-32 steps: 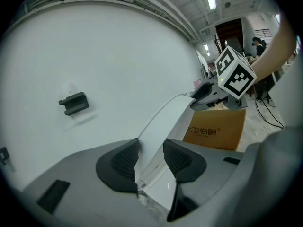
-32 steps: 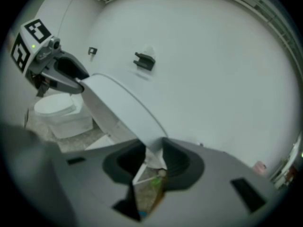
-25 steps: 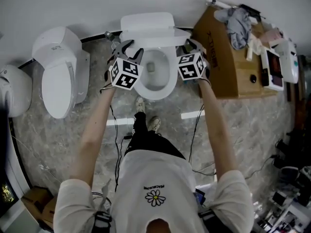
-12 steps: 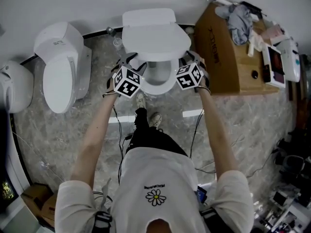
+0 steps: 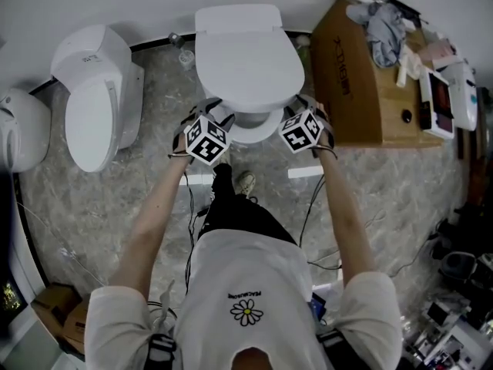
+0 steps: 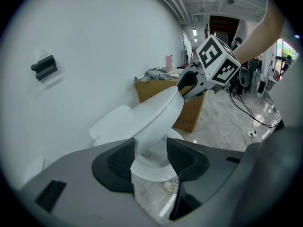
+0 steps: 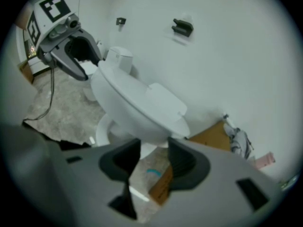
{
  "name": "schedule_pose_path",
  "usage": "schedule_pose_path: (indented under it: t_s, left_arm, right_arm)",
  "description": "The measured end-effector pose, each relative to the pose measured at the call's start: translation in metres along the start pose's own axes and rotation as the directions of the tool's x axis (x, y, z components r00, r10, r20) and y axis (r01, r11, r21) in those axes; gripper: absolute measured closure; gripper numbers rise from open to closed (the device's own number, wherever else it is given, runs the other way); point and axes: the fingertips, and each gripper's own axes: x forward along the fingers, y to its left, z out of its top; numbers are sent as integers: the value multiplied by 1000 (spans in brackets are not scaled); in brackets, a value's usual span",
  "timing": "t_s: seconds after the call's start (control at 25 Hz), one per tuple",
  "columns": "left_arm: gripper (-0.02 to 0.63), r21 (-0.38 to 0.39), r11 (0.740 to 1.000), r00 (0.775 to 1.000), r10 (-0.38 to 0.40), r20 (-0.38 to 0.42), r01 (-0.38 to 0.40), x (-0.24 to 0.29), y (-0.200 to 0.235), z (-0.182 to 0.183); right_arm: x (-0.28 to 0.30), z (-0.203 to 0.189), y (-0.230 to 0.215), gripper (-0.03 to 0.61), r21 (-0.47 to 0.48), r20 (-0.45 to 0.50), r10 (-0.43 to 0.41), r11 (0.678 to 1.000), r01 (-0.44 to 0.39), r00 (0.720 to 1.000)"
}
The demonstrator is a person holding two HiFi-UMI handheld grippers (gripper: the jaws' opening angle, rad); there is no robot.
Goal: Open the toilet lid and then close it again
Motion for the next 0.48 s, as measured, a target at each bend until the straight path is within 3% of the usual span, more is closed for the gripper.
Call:
schedule_pose_path:
  t_s: [0.48]
  left_arm:
    - [383,-22,996,993,-90,-82,88,24,-37,-52]
  right_arm:
    - [27,-45,41,382,-29,-108,107,993,-110,988]
